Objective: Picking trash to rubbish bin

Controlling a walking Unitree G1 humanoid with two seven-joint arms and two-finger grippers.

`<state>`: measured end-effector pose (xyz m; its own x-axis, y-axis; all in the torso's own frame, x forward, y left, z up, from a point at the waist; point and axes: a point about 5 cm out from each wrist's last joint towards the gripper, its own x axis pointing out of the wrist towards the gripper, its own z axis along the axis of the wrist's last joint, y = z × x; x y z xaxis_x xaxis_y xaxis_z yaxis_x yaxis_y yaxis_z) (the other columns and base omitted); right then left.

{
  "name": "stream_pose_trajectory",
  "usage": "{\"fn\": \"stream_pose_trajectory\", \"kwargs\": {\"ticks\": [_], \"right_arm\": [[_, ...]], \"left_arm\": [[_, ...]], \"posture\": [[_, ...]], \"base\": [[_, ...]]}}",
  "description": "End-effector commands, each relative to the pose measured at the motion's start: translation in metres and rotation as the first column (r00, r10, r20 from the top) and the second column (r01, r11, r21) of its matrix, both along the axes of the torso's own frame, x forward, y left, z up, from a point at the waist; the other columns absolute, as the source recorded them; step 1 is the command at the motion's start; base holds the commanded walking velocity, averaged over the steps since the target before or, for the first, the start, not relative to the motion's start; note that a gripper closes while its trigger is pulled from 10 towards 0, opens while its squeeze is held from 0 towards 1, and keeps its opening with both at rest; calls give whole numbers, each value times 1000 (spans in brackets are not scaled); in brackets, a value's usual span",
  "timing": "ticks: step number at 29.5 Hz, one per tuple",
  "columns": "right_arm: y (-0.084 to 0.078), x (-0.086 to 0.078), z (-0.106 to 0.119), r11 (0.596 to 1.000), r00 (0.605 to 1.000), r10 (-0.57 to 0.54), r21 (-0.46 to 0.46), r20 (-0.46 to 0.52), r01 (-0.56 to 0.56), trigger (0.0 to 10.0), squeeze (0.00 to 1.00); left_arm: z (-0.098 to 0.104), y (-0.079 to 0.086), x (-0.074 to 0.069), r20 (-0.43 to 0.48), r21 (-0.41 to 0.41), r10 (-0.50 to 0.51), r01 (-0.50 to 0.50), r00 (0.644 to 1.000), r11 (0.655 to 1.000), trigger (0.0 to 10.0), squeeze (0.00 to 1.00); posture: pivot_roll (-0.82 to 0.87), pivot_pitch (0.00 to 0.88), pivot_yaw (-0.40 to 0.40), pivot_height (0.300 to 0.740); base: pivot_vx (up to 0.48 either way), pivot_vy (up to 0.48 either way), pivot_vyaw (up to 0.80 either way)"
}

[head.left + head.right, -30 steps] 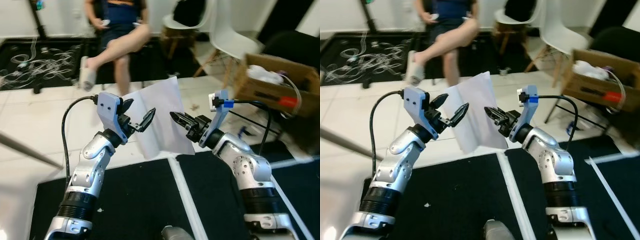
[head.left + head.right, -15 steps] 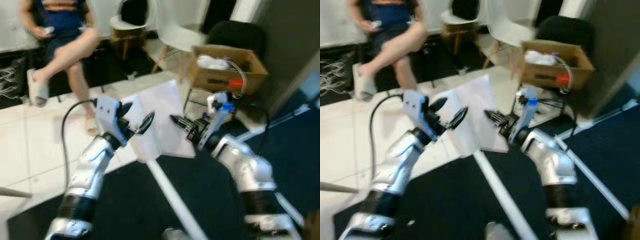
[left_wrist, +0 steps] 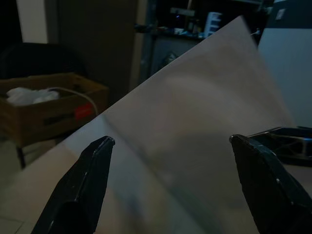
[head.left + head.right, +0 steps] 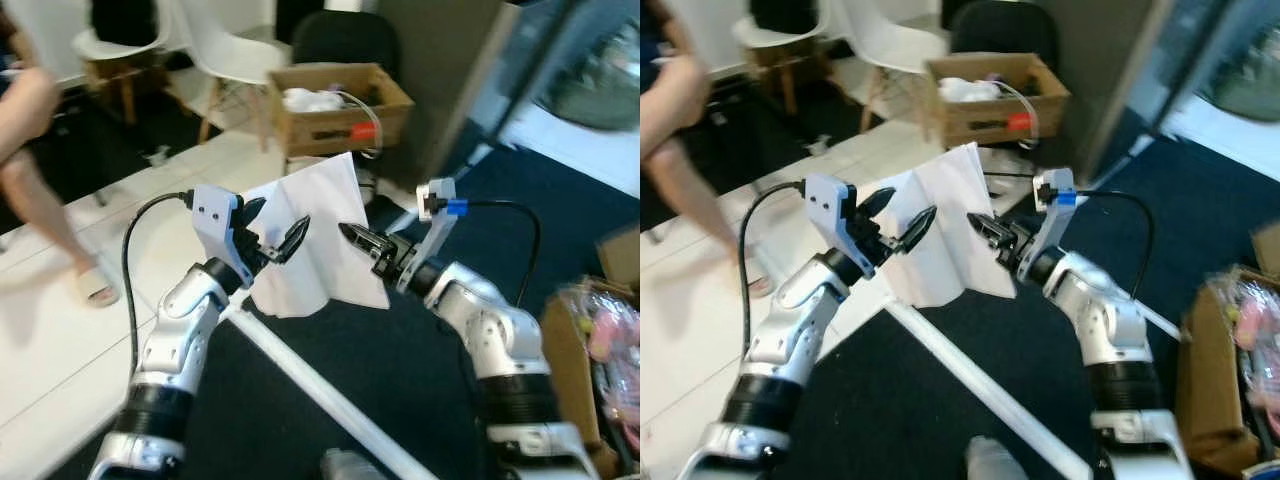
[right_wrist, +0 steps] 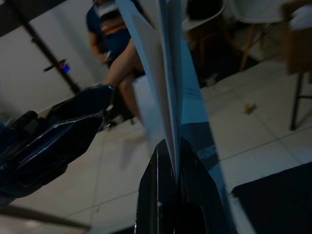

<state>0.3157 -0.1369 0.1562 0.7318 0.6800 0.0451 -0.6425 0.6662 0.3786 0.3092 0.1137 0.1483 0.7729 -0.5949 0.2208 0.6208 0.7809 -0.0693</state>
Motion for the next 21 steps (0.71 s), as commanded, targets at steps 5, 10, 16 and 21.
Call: {"fn": "stream_pose_trajectory", "kwargs": {"ticks": [5, 10, 16, 21], "right_arm": [[2, -1, -3, 1000, 1000, 5, 2, -10, -5, 10000, 0], [2, -1, -3, 1000, 1000, 6, 2, -10, -6, 10000, 0], [1, -1, -3, 1000, 1000, 2, 13, -4, -1, 10000, 0], [0, -1, 0, 1000, 1000, -8, 30, 20, 7, 10000, 0]], "left_arm": [[-3, 2, -1, -12, -10, 9, -9, 1000, 1000, 10000, 0], [-4, 2, -1, -14, -13, 8, -8, 1000, 1000, 10000, 0], [-4, 2, -1, -18, -17, 6, -7, 1000, 1000, 10000, 0], [-3, 2, -1, -17, -33, 2, -2, 1000, 999, 10000, 0]], "posture": [[-57, 0, -33, 740], [-58, 0, -32, 740], [-58, 0, -32, 740], [-59, 0, -32, 740]], "base": [[0, 0, -800], [0, 0, -800], [0, 0, -800], [225, 0, -160]]}}
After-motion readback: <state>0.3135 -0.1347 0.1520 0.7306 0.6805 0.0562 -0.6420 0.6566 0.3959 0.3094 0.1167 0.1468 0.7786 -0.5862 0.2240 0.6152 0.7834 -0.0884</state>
